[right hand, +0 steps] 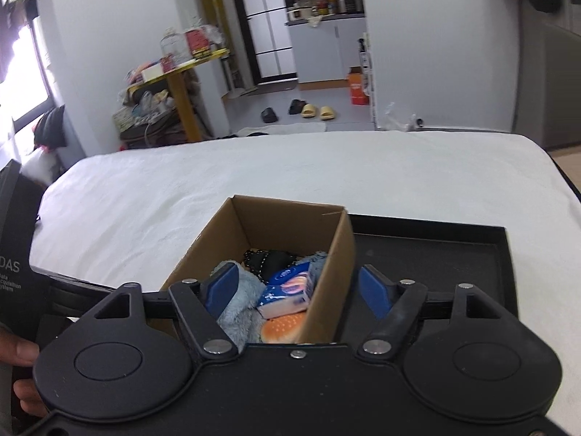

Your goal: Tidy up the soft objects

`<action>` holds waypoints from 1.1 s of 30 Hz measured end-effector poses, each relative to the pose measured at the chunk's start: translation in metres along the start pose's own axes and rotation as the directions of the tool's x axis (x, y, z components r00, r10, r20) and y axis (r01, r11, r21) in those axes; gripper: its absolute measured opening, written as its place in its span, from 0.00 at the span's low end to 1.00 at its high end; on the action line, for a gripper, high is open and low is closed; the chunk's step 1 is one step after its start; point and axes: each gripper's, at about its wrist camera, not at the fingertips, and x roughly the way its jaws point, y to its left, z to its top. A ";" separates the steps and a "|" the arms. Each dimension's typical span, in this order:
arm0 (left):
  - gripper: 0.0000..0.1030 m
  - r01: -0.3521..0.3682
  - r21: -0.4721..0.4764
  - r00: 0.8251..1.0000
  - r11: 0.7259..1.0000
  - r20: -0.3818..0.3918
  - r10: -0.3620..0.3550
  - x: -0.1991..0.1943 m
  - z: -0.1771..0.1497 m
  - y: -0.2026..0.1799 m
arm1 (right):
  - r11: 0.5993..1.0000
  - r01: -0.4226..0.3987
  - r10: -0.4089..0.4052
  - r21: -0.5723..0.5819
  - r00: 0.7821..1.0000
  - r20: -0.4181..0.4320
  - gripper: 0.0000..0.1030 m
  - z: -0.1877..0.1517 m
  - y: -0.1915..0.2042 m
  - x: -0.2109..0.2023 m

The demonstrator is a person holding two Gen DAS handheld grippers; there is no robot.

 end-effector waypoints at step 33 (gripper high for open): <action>0.78 0.119 0.080 0.966 0.990 0.220 -0.134 -0.147 -0.047 -0.015 | 0.962 0.173 -0.194 0.213 0.978 0.082 1.00 -0.038 -0.014 -0.127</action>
